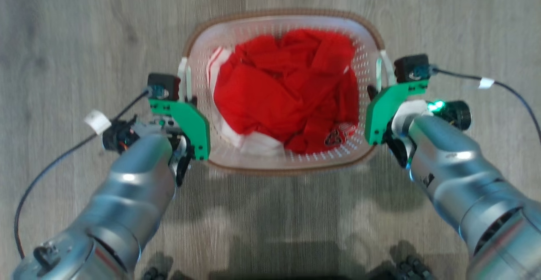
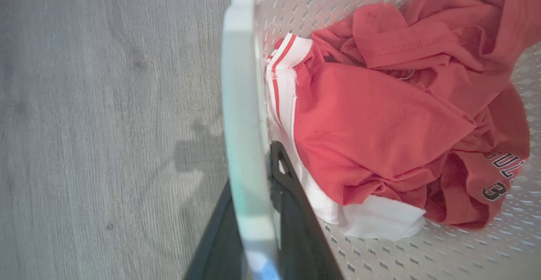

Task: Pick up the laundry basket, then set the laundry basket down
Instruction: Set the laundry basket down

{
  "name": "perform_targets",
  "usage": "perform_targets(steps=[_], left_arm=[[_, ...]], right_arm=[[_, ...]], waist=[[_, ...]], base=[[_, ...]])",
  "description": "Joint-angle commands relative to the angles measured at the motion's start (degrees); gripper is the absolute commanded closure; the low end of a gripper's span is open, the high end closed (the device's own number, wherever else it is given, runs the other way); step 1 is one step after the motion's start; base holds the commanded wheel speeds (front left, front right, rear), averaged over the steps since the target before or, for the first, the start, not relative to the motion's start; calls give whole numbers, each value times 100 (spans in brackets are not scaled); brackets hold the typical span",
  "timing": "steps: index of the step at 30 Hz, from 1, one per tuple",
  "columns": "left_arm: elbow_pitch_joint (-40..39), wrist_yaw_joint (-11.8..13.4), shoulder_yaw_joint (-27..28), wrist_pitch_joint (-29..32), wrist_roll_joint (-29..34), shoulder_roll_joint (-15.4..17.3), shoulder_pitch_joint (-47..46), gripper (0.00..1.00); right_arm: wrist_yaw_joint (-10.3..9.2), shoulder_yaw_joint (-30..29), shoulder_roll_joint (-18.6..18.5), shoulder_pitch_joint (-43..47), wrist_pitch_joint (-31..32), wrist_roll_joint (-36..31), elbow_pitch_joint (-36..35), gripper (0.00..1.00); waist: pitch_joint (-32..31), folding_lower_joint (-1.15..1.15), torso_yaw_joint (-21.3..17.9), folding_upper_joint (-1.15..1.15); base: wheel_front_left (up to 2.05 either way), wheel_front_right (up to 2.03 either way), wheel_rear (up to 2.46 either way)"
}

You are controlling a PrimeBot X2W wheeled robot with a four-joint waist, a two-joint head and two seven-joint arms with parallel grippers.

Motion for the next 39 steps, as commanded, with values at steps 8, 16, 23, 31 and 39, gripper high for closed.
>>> perform_targets(steps=[8,16,23,31,39], left_arm=[[37,-6,17,-164,184,170,-562,100],[52,13,-15,-236,223,164,-823,100],[56,4,-56,-268,223,152,-872,100],[12,7,-126,-281,185,143,-849,100],[-92,29,-225,-268,114,142,-856,100]], right_arm=[[8,-235,46,-188,-142,-352,-57,100],[8,-651,46,-349,-176,-774,-56,100],[8,-993,46,-394,-163,-1140,-56,100],[8,-1355,46,-333,-154,-1497,-55,100],[8,-1648,46,-296,-133,-1782,-55,100]], waist=[[1009,-1,68,0],[1516,-1,87,0],[1691,-1,116,0],[1774,-1,151,0],[1863,-1,166,0]], base=[[0,0,0],[0,0,0],[0,0,0],[0,0,0],[0,0,0]])
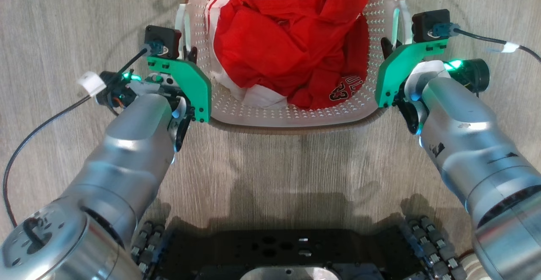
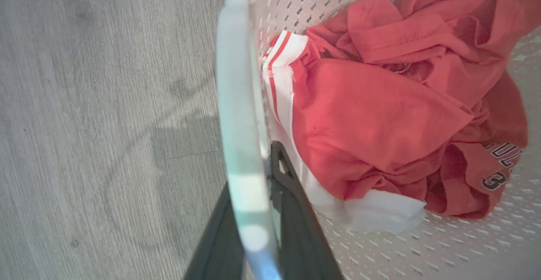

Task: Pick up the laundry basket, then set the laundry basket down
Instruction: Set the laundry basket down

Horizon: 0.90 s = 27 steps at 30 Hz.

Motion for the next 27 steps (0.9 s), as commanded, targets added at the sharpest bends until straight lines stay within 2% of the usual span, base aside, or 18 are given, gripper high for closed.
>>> perform_targets(steps=[1,8,9,12,13,14,15,16,17,18,19,20,27], left_arm=[[-37,20,-59,-47,-27,144,-27,100],[-62,32,-124,-33,-98,144,-23,100],[-63,42,-129,-30,-113,144,-23,100],[-60,101,-119,-29,-175,144,-22,97],[-59,115,-116,-13,-199,144,-17,88],[-58,127,-118,4,-219,144,-11,73],[-58,141,-120,21,-239,144,-3,63],[-58,152,-122,38,-260,144,6,60],[-58,164,-123,57,-282,144,17,54],[-57,175,-124,78,-304,144,30,36],[-57,187,-125,102,-327,144,44,13],[-59,197,-131,117,-344,144,55,0],[-60,262,-159,62,-425,144,89,0]], right_arm=[[8,11,68,279,-23,-106,-62,100],[8,-164,68,322,19,-298,-62,100],[8,-178,68,327,28,-319,-62,96],[8,-218,68,338,29,-376,-62,67],[8,-233,68,342,24,-393,-62,59],[8,-246,68,347,19,-409,-62,53],[8,-258,68,351,17,-424,-62,33],[8,-270,68,351,15,-436,-62,2],[8,-280,68,349,9,-448,-62,0],[8,-288,68,349,6,-456,-62,0],[8,-293,68,348,0,-465,-62,0],[8,-297,68,345,-11,-475,-62,0],[8,-305,68,315,-109,-522,-62,0]], waist=[[8,0,3,-1],[8,0,19,-1],[6,0,21,-1],[-5,0,30,-1],[-10,0,32,-1],[-17,0,34,-1],[-26,0,36,-1],[-35,0,37,-1],[-45,0,37,-1],[-58,0,36,-1],[-71,0,35,-1],[-85,0,35,-1],[-224,0,22,-1]], base=[[0,0,0],[0,0,0],[0,0,0],[0,0,0],[0,0,0],[0,0,0],[0,0,0],[0,0,0],[0,0,0],[0,0,0],[0,0,0],[0,0,0],[0,0,0]])
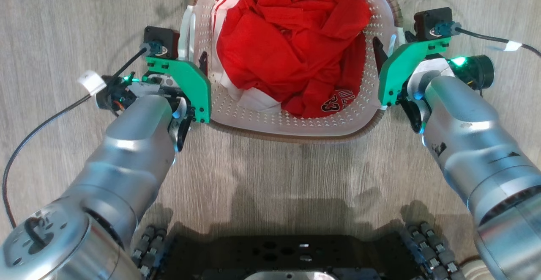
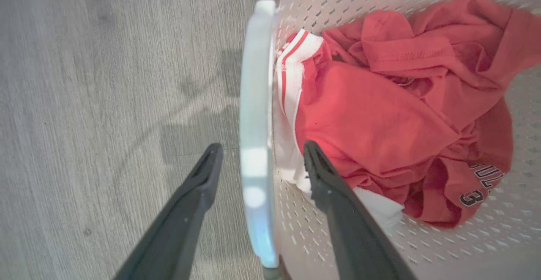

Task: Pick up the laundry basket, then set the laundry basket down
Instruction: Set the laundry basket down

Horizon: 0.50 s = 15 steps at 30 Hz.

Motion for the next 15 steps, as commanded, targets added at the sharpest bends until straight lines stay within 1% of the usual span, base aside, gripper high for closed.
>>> perform_targets(steps=[1,8,15], left_arm=[[-20,52,7,-73,-72,139,85,0],[23,84,38,-290,-95,139,106,0],[71,76,131,-396,-44,168,185,0]], right_arm=[[8,25,94,308,-86,-64,-53,0],[8,59,94,268,-249,-75,-53,0],[8,55,94,266,-443,-114,-58,0]], waist=[[-46,0,-7,0],[-295,0,-44,0],[-697,0,-96,0]], base=[[0,0,0],[0,0,0],[0,0,0]])
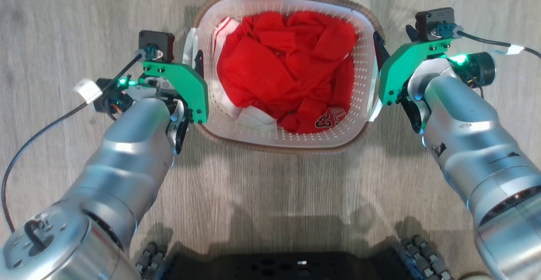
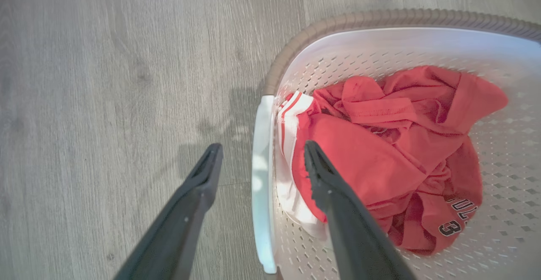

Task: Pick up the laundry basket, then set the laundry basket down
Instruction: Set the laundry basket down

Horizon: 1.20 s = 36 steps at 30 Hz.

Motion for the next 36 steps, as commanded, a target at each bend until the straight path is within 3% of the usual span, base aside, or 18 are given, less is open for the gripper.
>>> perform_targets(steps=[1,9,18,27,36], left_arm=[[-19,33,107,-65,38,175,145,0],[-1044,310,1010,-71,602,527,467,0],[-2521,537,2600,-71,1955,750,1665,0],[-3861,516,3904,-72,3340,702,3011,0],[-4846,375,4668,-72,4176,530,4114,0]], right_arm=[[8,37,95,274,-93,-33,-62,0],[8,-324,95,426,-181,-233,-332,0],[8,-1385,95,1390,-183,-1264,-1574,0],[8,-1925,95,2489,-184,-1781,-2981,0],[8,-2334,95,3474,-184,-1873,-3992,0]], waist=[[-182,0,-25,0],[-799,0,-61,0],[-1634,0,-82,0],[-2414,0,-111,0],[-3068,0,-96,0]], base=[[0,0,0],[0,0,0],[0,0,0],[0,0,0],[0,0,0]])
